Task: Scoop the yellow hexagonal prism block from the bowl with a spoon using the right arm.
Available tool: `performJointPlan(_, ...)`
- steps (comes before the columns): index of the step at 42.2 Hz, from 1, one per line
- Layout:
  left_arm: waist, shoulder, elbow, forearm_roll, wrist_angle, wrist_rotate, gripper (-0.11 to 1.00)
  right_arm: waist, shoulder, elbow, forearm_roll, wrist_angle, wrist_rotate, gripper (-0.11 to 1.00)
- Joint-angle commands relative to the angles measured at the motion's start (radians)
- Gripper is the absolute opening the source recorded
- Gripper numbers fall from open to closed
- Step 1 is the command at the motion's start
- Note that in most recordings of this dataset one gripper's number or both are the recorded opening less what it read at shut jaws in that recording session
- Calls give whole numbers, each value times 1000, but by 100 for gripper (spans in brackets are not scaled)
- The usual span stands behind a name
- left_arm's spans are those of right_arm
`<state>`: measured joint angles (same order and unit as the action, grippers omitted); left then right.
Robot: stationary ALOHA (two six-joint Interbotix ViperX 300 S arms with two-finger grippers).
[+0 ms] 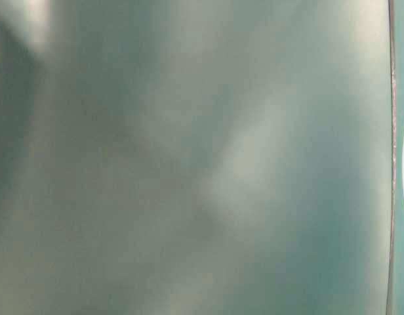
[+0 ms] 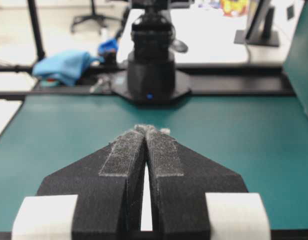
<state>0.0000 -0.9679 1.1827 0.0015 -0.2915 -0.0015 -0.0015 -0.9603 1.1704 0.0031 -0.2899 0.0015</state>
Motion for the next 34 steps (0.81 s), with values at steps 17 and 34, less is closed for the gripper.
performJointPlan(17,2,11,-15,9,15,-6,0,-9,5,-14,2,-6,8,0)
performJointPlan(34,3,11,-15,9,15,-2,0,-9,23,-11,21,-9,11,31)
